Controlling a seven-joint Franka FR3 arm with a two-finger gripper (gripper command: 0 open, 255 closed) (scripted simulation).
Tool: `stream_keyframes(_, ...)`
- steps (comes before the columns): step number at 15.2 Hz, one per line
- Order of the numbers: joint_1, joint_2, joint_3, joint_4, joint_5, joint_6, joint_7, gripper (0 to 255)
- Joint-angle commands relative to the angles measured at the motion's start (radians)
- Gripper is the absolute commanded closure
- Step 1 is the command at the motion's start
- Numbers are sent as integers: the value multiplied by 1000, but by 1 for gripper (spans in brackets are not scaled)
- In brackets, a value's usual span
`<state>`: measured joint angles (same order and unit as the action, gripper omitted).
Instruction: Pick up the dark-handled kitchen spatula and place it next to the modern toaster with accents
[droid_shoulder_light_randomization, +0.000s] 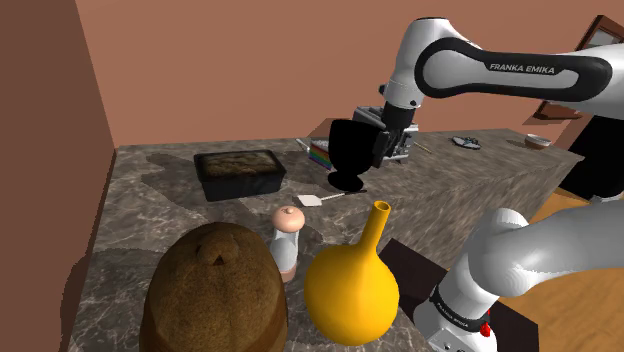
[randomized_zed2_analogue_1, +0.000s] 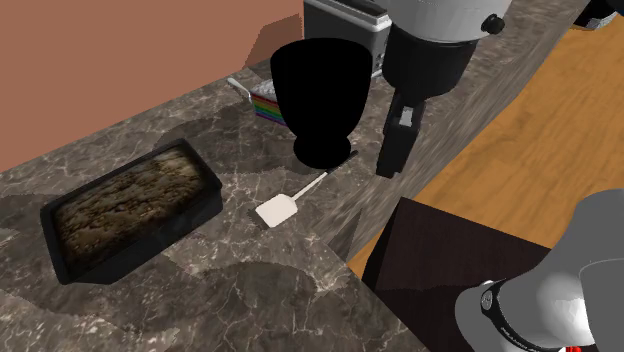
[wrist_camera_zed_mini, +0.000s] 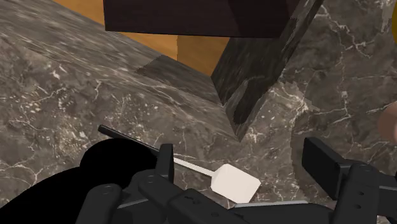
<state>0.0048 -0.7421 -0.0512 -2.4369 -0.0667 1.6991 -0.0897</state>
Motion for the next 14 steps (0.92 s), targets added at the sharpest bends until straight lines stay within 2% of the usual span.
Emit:
stream_keyframes(1,0,0,0,0,0,0,0,0)
stream_keyframes(8,89,186,-160,-33,-94,212,-446,0)
stream_keyframes(14,172,404,-268,1,-116,393,-824,0)
